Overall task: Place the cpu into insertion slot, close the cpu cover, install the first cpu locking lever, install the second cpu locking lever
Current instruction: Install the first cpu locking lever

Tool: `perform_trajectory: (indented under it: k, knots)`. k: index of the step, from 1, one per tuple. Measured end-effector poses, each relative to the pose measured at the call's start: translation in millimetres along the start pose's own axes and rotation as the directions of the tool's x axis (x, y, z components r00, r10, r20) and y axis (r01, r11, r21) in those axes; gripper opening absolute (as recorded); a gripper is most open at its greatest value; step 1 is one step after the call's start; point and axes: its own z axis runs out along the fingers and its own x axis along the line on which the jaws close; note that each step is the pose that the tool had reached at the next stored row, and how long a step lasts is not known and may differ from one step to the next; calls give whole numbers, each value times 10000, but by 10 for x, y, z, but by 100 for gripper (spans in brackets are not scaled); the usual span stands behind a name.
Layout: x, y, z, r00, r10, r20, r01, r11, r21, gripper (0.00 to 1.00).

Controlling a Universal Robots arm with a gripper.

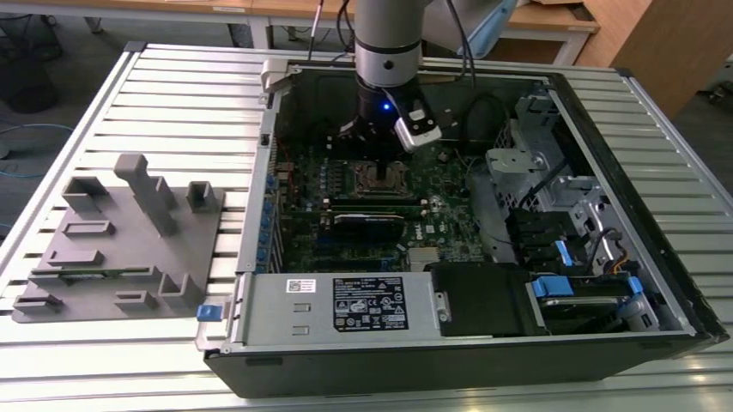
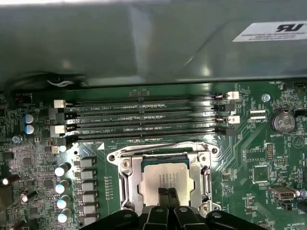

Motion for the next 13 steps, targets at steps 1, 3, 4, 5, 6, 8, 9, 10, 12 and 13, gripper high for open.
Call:
perform_trajectory:
  k: [1, 3, 4, 5, 6, 8, 9, 10, 12, 13]
  knots:
    - [0, 0, 0, 10000, -32, 0, 32, 10000, -1, 11]
    - [0, 0, 2, 9999, -100, 3, 100, 9999, -8, 11]
    - [0, 0, 3, 9999, -132, 6, 132, 9999, -13, 11]
    - [0, 0, 4, 9999, -158, 9, 158, 9999, -16, 11]
    - [0, 0, 4, 9999, -169, 9, 169, 9999, -16, 11]
    - [0, 0, 5, 9999, -170, 10, 170, 9999, -17, 11]
    - [1, 0, 6, 9999, -171, 10, 171, 9999, -17, 11]
    - [2, 0, 6, 9999, -171, 10, 171, 9999, -17, 11]
    - [3, 0, 6, 9999, -170, 10, 170, 9999, -16, 11]
    - [3, 0, 6, 9999, -170, 10, 170, 9999, -17, 11]
